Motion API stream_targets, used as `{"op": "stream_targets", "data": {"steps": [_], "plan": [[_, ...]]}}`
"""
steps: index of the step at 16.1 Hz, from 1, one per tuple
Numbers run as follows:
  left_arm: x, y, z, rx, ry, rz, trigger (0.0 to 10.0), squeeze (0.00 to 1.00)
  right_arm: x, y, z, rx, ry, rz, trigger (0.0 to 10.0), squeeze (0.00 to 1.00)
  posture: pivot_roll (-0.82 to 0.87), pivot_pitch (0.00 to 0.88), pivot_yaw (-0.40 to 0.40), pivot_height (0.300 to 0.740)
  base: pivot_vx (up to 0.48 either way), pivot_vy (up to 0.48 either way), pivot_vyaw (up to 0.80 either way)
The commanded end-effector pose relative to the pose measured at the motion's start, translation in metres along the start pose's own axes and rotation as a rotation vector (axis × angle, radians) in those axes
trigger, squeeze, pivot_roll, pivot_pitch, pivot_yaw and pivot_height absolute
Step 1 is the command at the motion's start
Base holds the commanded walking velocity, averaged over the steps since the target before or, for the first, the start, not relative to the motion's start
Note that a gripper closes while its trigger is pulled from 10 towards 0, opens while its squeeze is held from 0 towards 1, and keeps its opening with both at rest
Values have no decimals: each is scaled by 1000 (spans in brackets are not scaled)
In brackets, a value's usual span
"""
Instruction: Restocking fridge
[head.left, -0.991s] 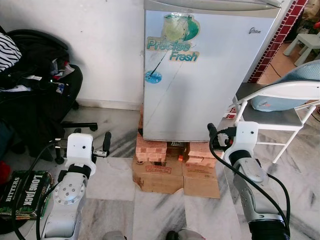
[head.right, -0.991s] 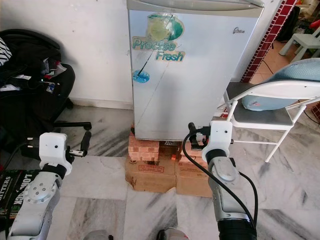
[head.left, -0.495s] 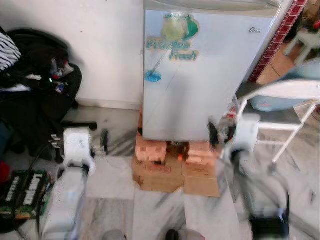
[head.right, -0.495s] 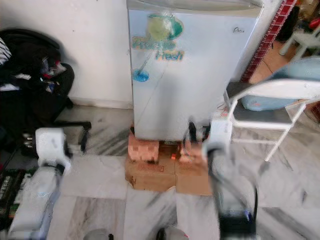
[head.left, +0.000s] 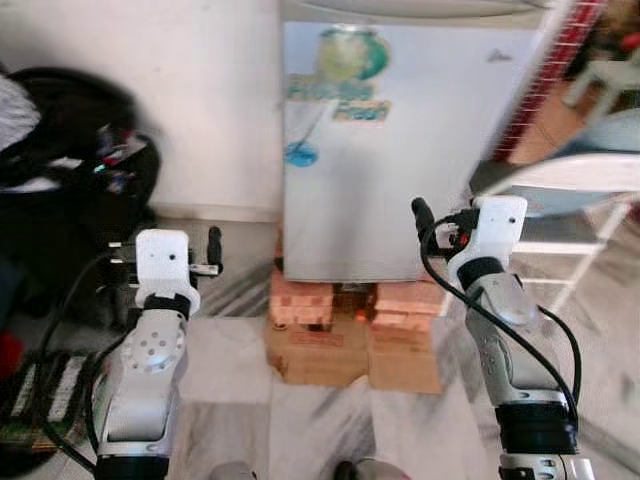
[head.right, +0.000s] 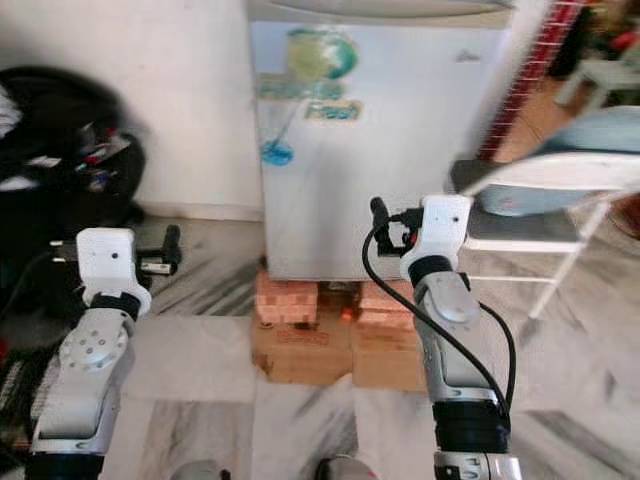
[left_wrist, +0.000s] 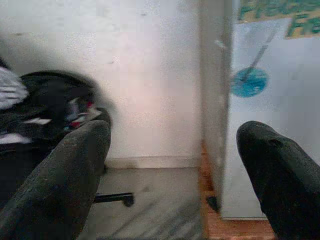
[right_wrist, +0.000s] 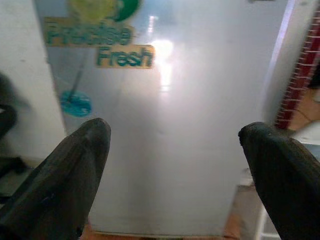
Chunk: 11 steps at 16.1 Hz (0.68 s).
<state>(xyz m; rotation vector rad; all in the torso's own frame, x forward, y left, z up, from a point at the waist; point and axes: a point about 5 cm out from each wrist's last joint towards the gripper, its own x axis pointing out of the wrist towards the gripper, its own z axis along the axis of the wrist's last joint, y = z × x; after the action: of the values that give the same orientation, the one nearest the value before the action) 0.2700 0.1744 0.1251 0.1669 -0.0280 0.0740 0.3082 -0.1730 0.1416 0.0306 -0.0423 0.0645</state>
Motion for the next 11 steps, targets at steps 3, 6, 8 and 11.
{"op": "stream_targets", "data": {"steps": [3, 6, 8, 11], "plan": [[3, -2, -1, 47, 5, -34, 10000, 0, 5, 1, 0, -3, 3, 5, 10000, 0, 153, 29, -26, 740, 0, 430, -800], [5, 1, -1, 49, 13, -17, 10000, 0, 5, 8, 1, -7, -5, 32, 10000, 0, 154, 27, -25, 740, 0, 480, -800], [4, -1, 0, 41, 5, -32, 10000, 0, 5, 8, 1, -2, -5, 28, 10000, 0, 154, 28, -26, 740, 0, 480, 0], [2, -7, 2, 53, -24, -91, 10000, 0, 7, 8, 4, 0, -15, 27, 10000, 0, 154, 28, -26, 740, 0, 475, 0]]}}
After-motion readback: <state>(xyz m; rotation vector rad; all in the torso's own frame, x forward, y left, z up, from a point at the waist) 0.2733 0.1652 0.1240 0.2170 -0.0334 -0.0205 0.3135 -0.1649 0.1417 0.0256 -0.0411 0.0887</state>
